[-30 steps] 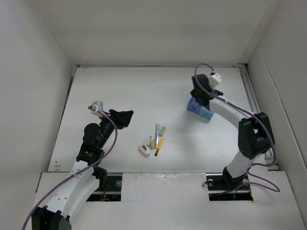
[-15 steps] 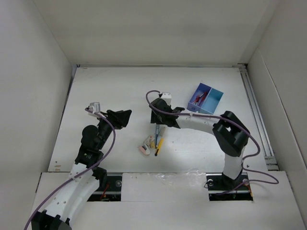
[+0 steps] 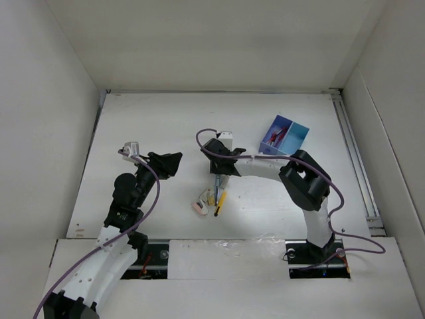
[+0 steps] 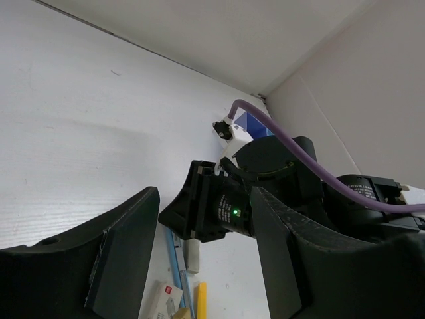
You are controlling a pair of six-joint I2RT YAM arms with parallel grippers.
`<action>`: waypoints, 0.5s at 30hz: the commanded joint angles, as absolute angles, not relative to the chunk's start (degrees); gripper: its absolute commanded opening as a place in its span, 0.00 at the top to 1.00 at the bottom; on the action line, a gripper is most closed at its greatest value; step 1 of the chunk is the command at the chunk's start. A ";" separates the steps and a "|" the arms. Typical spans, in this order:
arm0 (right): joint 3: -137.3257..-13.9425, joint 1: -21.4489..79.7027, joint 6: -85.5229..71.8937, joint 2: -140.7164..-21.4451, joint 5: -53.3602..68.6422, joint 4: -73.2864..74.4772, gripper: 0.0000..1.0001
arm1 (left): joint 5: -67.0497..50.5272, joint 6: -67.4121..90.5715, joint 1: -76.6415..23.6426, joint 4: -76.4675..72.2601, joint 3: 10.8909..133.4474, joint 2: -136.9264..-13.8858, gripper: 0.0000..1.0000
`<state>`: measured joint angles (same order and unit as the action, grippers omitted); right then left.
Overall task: Sort the stationery into containers
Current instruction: Pick up the pen from the center of the board.
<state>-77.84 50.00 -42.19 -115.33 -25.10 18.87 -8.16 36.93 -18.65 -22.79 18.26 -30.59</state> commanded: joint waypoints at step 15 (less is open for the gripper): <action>-81.39 52.82 -45.96 -118.83 -32.86 28.47 0.53 | -8.96 37.18 -18.81 -24.96 18.37 -31.03 0.46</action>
<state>-81.01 51.62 -44.01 -118.04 -31.14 21.08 -8.25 36.93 -18.65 -22.76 18.26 -31.11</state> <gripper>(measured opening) 0.469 0.539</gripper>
